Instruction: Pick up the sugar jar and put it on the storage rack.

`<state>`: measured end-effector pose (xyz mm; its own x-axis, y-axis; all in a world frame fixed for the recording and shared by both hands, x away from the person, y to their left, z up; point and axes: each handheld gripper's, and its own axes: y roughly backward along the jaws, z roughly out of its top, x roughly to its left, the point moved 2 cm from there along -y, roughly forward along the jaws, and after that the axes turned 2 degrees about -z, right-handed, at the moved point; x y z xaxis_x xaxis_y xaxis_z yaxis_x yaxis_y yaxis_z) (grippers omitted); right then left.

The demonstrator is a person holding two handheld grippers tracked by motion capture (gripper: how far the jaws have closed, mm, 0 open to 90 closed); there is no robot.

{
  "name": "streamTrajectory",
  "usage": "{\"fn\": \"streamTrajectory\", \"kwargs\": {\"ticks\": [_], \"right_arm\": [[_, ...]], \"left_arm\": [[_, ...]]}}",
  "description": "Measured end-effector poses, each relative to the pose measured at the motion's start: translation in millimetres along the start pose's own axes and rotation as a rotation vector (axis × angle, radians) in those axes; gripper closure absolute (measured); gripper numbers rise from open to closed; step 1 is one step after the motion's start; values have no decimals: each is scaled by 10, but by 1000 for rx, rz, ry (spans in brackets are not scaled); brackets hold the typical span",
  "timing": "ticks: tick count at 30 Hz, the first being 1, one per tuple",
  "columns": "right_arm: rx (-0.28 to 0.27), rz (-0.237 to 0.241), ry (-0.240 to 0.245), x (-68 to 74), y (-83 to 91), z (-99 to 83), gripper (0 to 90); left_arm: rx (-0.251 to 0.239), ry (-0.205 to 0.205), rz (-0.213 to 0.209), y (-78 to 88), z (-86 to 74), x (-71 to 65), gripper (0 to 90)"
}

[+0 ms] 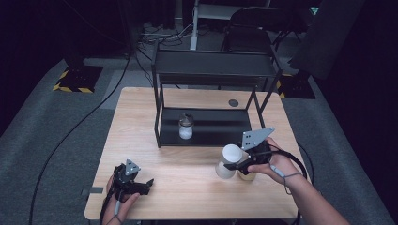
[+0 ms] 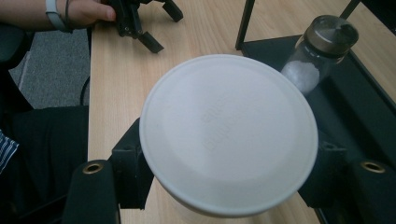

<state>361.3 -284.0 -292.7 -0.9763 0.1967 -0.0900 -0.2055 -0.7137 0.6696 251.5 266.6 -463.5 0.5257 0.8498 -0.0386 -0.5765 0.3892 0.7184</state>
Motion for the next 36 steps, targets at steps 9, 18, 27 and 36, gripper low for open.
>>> {"fn": "streamTrajectory", "kwargs": {"ticks": [9, 18, 27, 36], "right_arm": [[-11, -17, -11, -125, 13, 98, 335], [-5, -40, -19, -300, 3, 214, 335], [-10, -42, -43, -491, -44, 257, 335], [-2, -48, -38, -686, -168, 295, 335]], "left_arm": [[0, 0, 0, 0, 0, -1, 16], [0, 0, 0, 0, 0, 0, 16], [0, 0, 0, 0, 0, 0, 16], [1, 1, 0, 0, 0, 0, 16]]}}
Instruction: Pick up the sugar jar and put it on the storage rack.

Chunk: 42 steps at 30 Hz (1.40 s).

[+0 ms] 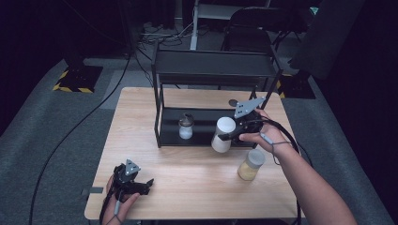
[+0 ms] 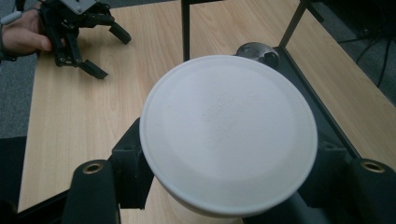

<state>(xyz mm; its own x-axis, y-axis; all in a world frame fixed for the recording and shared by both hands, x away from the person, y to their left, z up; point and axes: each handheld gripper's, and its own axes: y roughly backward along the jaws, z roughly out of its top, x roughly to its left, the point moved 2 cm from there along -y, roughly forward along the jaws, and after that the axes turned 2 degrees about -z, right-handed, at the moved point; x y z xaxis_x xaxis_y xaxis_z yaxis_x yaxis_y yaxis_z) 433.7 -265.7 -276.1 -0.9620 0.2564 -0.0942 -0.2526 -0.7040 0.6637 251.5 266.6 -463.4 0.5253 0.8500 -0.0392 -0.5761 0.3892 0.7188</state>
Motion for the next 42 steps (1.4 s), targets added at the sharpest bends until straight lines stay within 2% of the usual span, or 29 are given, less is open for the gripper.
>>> {"fn": "streamTrajectory", "kwargs": {"ticks": [18, 42], "right_arm": [[0, -14, -26, -332, -298, -32, 335], [18, -14, -60, -592, -755, -119, 335]], "left_arm": [[-1, 0, 0, 0, -1, 0, 16], [0, 0, 0, 0, 0, 0, 16]]}}
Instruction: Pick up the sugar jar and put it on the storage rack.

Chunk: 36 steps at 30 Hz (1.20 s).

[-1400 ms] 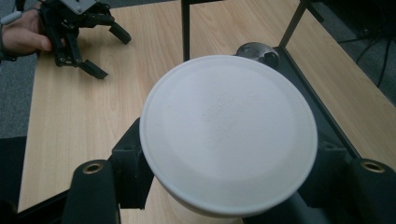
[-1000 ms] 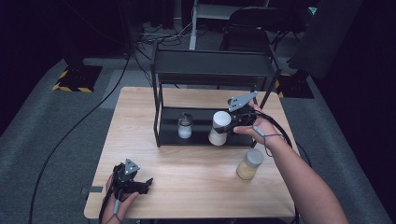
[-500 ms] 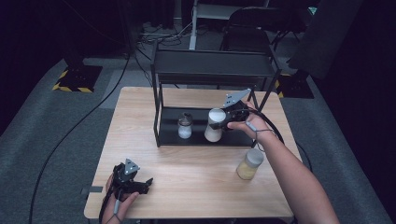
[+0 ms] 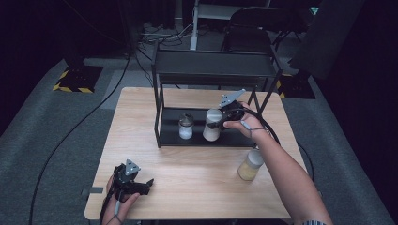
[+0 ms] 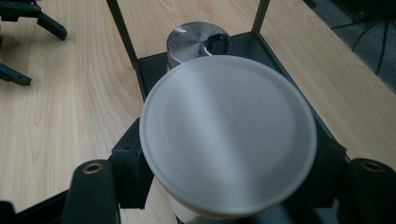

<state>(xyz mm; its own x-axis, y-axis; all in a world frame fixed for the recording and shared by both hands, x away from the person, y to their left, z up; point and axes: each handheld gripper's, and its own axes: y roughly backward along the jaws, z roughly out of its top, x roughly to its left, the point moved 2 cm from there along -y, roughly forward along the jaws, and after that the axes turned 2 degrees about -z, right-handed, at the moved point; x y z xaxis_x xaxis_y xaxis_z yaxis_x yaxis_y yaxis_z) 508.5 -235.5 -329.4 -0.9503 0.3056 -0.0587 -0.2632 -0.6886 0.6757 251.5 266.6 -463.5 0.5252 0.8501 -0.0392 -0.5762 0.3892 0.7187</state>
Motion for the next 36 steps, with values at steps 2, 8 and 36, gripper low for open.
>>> {"fn": "streamTrajectory", "kwargs": {"ticks": [2, 8, 36], "right_arm": [[5, -3, -2, -7, -30, -2, 335], [9, -3, -9, -37, -114, -18, 335], [29, 0, -41, -119, -251, -73, 308]], "left_arm": [[0, 0, 0, 0, 0, 0, 16], [0, 0, 0, 0, 0, 0, 16], [-2, 0, 0, -1, -2, 0, 16]]}}
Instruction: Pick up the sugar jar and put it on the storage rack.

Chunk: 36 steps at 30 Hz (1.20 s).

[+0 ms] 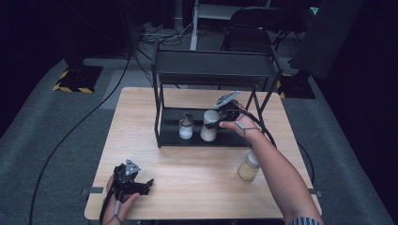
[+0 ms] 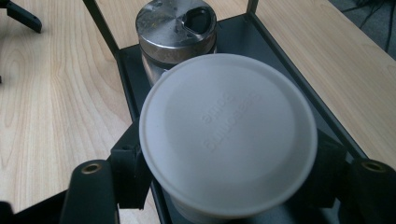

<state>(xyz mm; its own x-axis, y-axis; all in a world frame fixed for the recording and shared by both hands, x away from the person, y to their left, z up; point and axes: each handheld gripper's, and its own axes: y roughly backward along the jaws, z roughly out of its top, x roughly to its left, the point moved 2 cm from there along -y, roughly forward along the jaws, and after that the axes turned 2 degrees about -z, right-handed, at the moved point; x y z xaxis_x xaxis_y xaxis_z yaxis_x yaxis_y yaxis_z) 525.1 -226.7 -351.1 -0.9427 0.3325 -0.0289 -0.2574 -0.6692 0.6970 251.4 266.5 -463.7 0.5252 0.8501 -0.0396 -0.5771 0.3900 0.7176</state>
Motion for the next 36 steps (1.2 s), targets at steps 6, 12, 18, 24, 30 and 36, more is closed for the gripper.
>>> {"fn": "streamTrajectory", "kwargs": {"ticks": [6, 12, 18, 24, 30, 36], "right_arm": [[-11, -27, 14, 88, 50, 44, 167], [-35, -67, 14, 178, 239, 44, 125], [-41, -68, 14, 236, 468, 42, 113], [-45, -63, 9, 314, 665, -19, 109], [-46, -65, 3, 399, 850, -101, 108], [-60, -69, 2, 481, 1027, -200, 108]], "left_arm": [[1, -1, 0, 0, 2, 0, 16], [2, -1, 0, 1, 2, 0, 16], [2, -1, 1, 1, 2, 0, 15], [2, 0, 1, 0, 2, 0, 15], [1, -1, 0, 0, 2, 0, 15], [2, -1, 1, 0, 3, 0, 15]]}}
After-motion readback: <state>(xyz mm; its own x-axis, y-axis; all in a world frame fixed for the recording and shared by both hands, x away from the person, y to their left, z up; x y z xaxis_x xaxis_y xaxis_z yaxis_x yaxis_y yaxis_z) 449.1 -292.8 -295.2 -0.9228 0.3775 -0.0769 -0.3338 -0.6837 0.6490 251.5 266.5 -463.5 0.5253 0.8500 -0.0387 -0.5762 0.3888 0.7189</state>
